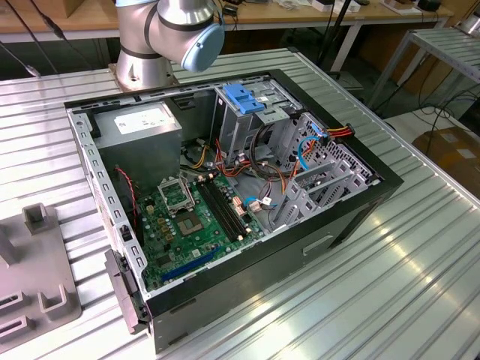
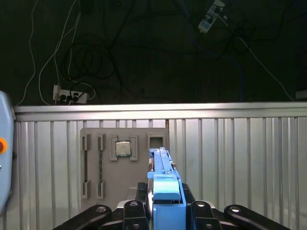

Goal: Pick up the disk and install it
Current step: 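Pick up the disk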

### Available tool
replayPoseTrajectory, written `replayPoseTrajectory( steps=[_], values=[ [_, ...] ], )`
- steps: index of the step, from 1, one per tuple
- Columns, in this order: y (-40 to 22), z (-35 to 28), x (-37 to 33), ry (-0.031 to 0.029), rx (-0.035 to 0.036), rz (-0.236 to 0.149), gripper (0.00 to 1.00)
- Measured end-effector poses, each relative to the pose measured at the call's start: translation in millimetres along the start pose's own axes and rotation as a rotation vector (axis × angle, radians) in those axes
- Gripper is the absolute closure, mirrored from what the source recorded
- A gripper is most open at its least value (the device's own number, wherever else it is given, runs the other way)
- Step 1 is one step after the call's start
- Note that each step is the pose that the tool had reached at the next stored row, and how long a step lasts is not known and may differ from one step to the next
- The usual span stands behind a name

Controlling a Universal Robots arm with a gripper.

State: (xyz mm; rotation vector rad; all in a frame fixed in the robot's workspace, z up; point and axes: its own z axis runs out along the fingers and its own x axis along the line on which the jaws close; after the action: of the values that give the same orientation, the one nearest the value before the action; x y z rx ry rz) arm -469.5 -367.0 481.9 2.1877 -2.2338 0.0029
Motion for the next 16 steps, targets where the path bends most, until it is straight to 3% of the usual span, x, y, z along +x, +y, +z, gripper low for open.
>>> replayPoseTrajectory(
  steps=[16],
  values=[
    [0.0, -24.1, 0.3, -0.0011, -0.0094, 0.002, 0.63]
  ],
)
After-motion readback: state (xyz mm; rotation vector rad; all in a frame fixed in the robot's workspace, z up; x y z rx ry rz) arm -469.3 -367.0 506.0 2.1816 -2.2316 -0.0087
